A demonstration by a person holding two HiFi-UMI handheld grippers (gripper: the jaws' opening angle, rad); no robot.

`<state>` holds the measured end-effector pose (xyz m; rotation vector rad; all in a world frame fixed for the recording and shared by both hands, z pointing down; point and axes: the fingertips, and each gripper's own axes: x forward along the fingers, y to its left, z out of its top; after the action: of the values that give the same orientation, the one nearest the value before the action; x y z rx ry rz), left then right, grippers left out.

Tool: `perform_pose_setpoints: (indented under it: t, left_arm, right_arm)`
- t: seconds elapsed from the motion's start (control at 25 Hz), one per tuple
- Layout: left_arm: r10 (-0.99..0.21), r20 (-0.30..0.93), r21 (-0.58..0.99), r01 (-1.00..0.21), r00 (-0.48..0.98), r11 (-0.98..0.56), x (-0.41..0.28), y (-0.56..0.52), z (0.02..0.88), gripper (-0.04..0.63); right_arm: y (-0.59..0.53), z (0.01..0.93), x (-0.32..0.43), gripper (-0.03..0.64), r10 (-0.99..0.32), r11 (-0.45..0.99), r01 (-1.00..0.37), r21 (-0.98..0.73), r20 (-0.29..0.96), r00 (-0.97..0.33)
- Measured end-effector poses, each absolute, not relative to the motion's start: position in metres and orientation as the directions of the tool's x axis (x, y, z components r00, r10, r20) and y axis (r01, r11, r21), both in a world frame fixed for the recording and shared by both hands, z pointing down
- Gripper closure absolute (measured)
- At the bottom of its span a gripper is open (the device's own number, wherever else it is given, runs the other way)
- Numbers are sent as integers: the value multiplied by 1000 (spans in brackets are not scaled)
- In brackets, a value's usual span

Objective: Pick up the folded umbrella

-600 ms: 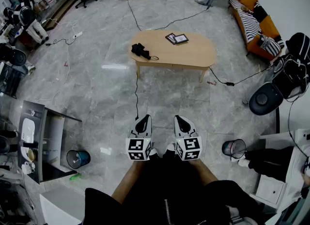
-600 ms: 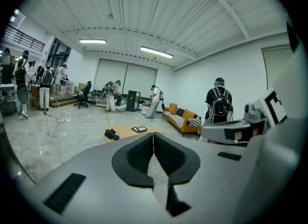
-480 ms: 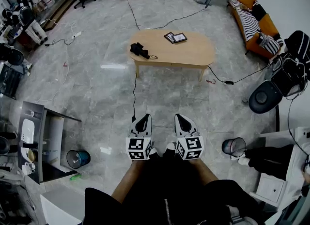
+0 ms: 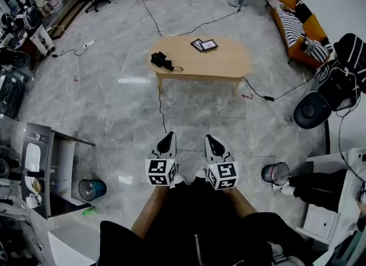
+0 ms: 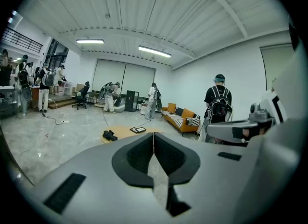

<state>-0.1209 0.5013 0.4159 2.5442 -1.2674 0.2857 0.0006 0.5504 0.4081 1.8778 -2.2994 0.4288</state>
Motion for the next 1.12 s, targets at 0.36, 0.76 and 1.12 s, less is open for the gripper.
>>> perform_pose_setpoints:
  t: [0.36,0.76,1.12]
  left_arm:
    - [-746,300,160,-803,594,-575,-93,499,411,580]
    - [-760,306,154,-817,574,-555,-71,497,407,580]
    - [-748,307,151,-806,588,-572,-55,481,410,580]
  right_arm:
    - [552,416,18,606,-913,210,-966,-149,324,-248]
    - [559,425,34,606,-897,235,-953,-190,336,-288]
    - [542,430,45,606,-897,217,-957,-193,347,-273]
